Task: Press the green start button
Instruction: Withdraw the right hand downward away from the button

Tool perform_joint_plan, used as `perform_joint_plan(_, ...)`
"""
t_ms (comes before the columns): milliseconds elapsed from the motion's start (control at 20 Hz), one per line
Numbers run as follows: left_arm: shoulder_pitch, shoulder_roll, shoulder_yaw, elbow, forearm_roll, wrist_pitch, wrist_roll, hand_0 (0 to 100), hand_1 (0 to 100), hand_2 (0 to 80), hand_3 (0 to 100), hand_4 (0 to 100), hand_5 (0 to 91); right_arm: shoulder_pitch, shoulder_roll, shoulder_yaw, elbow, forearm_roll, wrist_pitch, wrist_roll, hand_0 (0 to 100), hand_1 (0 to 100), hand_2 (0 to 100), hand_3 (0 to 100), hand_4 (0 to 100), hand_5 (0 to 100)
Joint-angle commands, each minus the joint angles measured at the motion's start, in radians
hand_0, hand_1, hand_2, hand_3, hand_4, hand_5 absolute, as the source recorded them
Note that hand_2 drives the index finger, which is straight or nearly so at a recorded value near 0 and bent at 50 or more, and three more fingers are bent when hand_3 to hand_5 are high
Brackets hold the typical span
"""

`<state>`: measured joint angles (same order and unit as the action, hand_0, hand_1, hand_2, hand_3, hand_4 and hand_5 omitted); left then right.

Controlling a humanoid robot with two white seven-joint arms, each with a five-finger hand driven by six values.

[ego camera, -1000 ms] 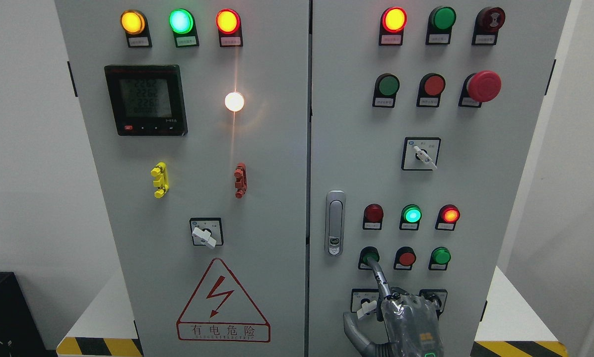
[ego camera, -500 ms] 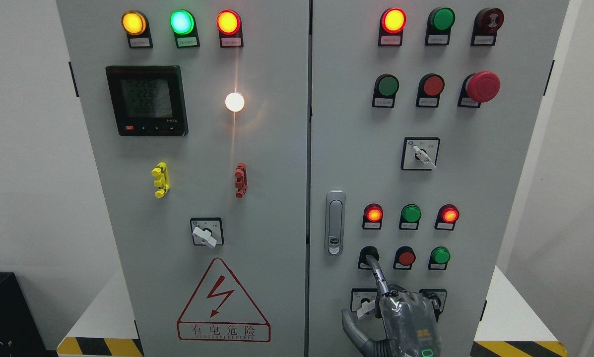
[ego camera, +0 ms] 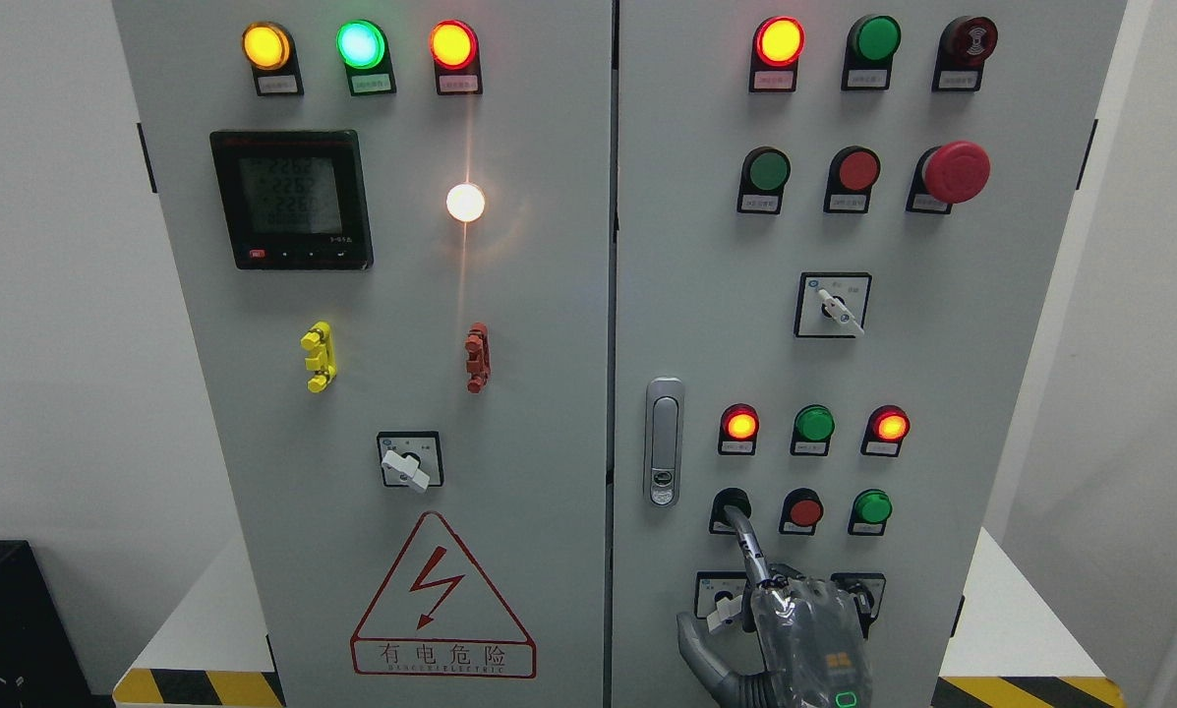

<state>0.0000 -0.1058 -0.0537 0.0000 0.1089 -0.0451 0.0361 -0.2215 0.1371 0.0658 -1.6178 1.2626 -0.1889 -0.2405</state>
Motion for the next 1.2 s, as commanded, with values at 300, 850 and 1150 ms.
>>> perform_joint_plan(300, -0.023, 0.000, 0.000, -0.028, 0.000, 0.001, -0.001, 12, 56, 0.0, 0, 0, 0.0, 0.085, 0.002, -0.001, -0.149, -0.074, -0.038, 0.001, 51, 38, 0, 87, 81, 95)
perform_joint_plan(850, -0.023, 0.000, 0.000, -0.028, 0.000, 0.001, -0.001, 12, 56, 0.0, 0, 0, 0.0, 0.226, 0.002, 0.014, -0.307, -0.396, -0.044, 0.026, 52, 29, 0, 63, 64, 69)
perform_joint_plan(1150, -0.023, 0.000, 0.000, -0.028, 0.000, 0.001, -0.001, 12, 56, 0.0, 0, 0, 0.0, 0.283, 0.001, 0.022, -0.353, -0.592, -0.050, 0.090, 0, 19, 0, 28, 29, 32)
